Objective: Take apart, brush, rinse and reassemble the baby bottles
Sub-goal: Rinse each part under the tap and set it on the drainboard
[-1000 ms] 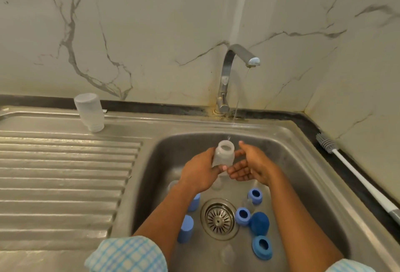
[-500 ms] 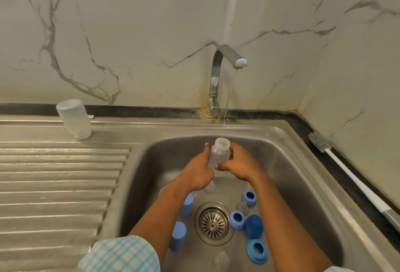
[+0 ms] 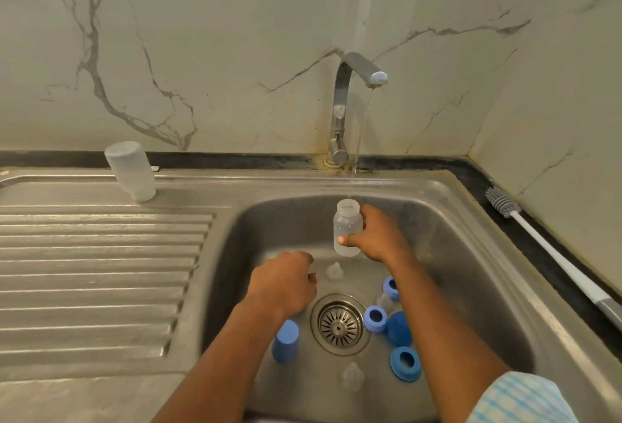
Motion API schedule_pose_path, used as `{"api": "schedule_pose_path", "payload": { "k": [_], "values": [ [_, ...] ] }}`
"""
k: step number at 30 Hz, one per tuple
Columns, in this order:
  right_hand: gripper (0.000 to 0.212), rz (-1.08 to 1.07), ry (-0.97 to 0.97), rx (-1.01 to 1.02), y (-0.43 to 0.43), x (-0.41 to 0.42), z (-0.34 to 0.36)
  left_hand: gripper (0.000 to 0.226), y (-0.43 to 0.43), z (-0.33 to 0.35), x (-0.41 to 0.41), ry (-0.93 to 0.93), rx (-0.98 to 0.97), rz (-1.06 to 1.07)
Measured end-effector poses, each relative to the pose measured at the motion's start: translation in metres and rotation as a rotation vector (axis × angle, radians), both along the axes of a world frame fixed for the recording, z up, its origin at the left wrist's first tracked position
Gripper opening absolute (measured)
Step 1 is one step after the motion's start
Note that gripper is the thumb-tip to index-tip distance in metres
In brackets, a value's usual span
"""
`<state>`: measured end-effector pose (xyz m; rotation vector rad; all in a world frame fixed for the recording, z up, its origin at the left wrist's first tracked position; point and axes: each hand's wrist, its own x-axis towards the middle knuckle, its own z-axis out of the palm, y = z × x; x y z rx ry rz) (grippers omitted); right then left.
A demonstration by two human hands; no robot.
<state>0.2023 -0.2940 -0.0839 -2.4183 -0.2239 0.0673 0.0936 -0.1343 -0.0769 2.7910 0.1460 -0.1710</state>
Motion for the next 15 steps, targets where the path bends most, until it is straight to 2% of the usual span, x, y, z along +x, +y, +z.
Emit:
{"api": "schedule_pose_path", "payload": {
  "k": [15],
  "values": [
    [0.061, -0.018, -0.035, 0.036, 0.0, 0.004, -0.007, 0.028, -0.001, -0.017, 0.017, -0.075, 0.022, -0.001]
  ]
}}
